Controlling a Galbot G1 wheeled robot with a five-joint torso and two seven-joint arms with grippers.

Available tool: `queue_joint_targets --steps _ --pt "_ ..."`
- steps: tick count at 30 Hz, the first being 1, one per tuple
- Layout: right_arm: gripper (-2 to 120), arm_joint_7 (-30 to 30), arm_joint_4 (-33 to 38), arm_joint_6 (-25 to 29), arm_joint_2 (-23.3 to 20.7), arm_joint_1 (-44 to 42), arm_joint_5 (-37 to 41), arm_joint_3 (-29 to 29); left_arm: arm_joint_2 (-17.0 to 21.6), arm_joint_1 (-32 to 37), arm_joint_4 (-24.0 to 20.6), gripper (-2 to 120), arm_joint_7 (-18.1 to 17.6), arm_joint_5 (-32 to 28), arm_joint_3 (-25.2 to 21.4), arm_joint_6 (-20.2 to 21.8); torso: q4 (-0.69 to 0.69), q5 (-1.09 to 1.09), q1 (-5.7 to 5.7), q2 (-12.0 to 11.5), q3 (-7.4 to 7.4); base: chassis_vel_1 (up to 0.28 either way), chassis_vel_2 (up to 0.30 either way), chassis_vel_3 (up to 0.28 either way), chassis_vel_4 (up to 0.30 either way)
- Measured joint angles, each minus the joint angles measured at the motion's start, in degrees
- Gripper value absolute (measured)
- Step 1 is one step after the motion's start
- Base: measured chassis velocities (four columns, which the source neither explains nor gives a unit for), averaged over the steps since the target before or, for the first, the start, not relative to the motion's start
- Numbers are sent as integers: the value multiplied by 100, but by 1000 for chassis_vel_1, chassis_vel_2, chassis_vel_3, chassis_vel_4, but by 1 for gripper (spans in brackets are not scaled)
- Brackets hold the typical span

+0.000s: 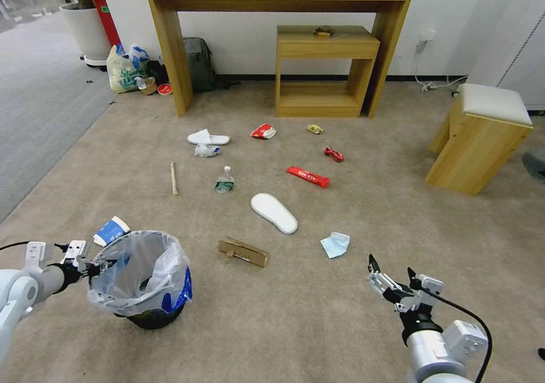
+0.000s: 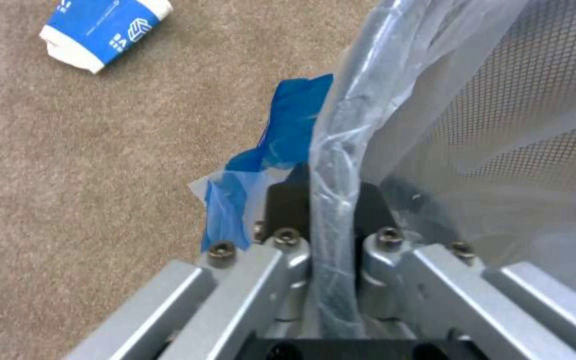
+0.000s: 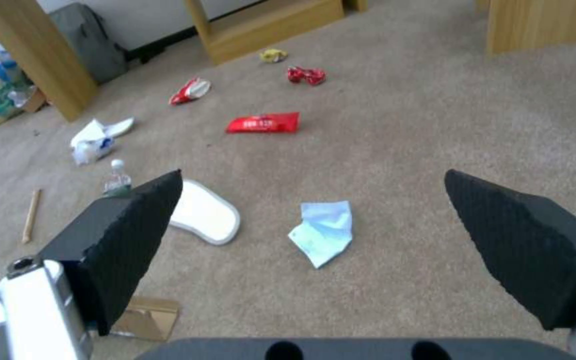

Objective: Pick up the trash bin and place the garbage on the floor into it.

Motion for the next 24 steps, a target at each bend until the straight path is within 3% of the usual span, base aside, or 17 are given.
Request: queue_joint_targets --steps 14,21,24 --pt "100 169 181 -359 -62 216 84 137 -132 256 -369 0 -1080 -1020 -357 1 -1 -3 0 -1 0 0 0 0 0" --pt "100 238 242 -500 -96 446 32 193 -368 806 -1159 0 -1438 -1581 -903 1 0 -1 0 -1 0 0 0 0 0" --pt "100 226 245 -533 -86 453 -211 169 -790 1144 -1741 0 -1681 -1746 -1220 2 -1 -1 0 -1 0 0 0 0 0"
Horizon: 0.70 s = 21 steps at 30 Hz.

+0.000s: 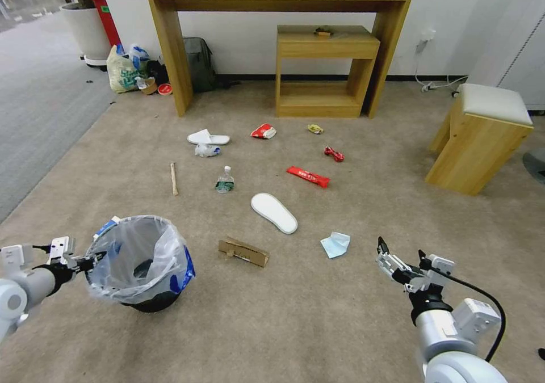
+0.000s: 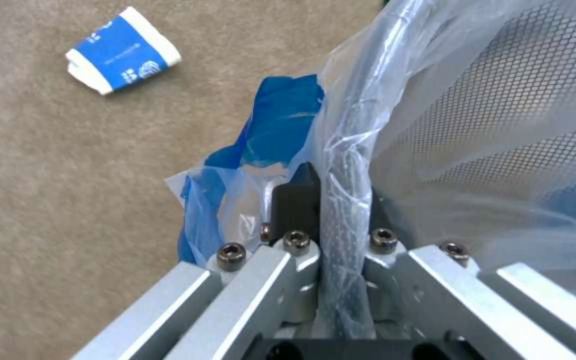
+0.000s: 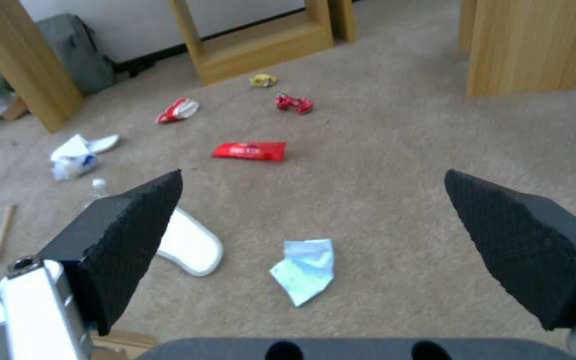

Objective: Pick up the trash bin and place the garbage on the floor into it.

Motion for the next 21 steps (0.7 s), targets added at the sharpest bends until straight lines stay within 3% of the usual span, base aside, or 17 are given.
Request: queue_joint_targets --steps 8,16,21 --pt "100 -437 -61 121 2 -16 -1043 91 -794 675 -909 0 -284 110 -514 0 0 1 0 0 -1 0 0 0 0" --pt "100 -666 -128 239 -18 -21 -1382 83 -1298 1204 -1404 0 -446 236 -783 0 1 1 0 0 -1 0 0 0 0" --pt "100 -1038 -337 619 27 26 -1843 159 -1579 1409 -1641 0 -618 236 -787 0 -1 1 0 0 -1 0 0 0 0"
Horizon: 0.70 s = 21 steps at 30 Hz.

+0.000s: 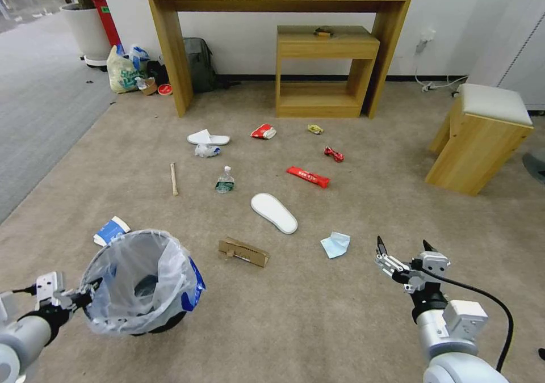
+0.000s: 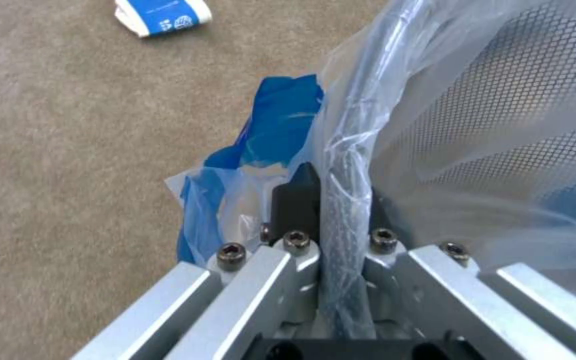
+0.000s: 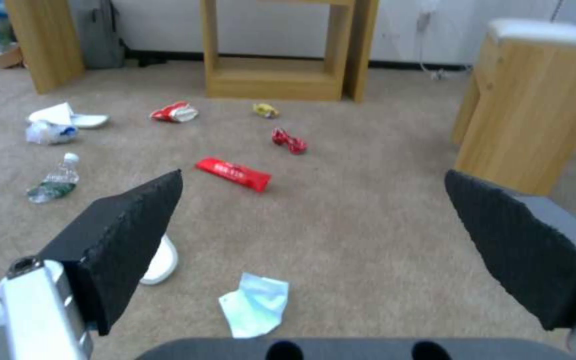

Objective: Pick up the trash bin and place the garbage on the floor into it.

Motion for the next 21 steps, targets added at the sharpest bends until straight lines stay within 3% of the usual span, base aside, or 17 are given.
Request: queue_joint_targets --steps 10,21 --pt "100 -87 -150 244 144 -68 -152 11 -431 625 -240 0 -65 -60 94 -1 2 -1 0 1 0 0 0 0 0" --pt "100 -97 -180 327 198 -175 -186 2 -594 911 -758 0 -96 -122 182 -2 0 -1 0 1 0 0 0 0 0"
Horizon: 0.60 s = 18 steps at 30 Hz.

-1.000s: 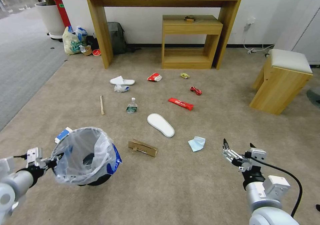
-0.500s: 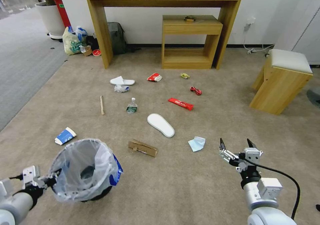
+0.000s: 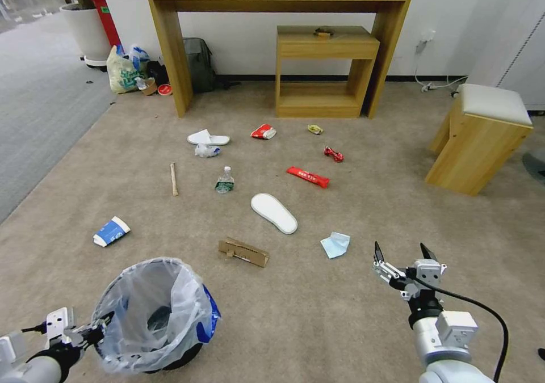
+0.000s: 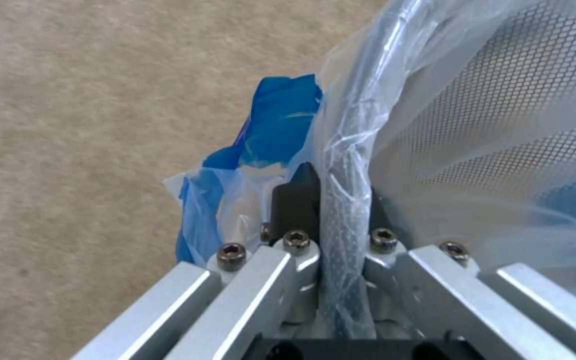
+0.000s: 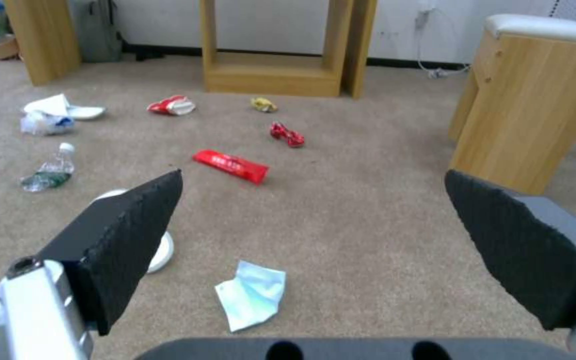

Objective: Pick up the trash bin and place the garbage on the floor into it.

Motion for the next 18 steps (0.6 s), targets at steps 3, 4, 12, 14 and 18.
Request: queue_joint_targets --steps 3,4,12,14,18 --pt "100 2 11 0 0 -4 -3 0 -44 83 -174 0 -68 -54 35 0 0 0 0 0 0 0 0 0 0" --pt "100 5 14 0 1 -5 -5 3 -51 112 -216 0 -81 -55 39 0 0 1 0 0 0 0 0 0 0" --pt "100 29 24 -3 33 -26 -36 8 -69 246 -573 0 -88 64 133 0 0 0 0 0 1 0 0 0 0" --pt "100 35 25 -6 34 -23 -41 4 -70 246 -615 0 -104 70 143 0 0 0 0 0 0 0 0 0 0" --pt "100 43 28 -15 36 -10 -68 -3 -81 254 -746 0 -251 -4 147 0 1 0 0 0 0 0 0 0 0"
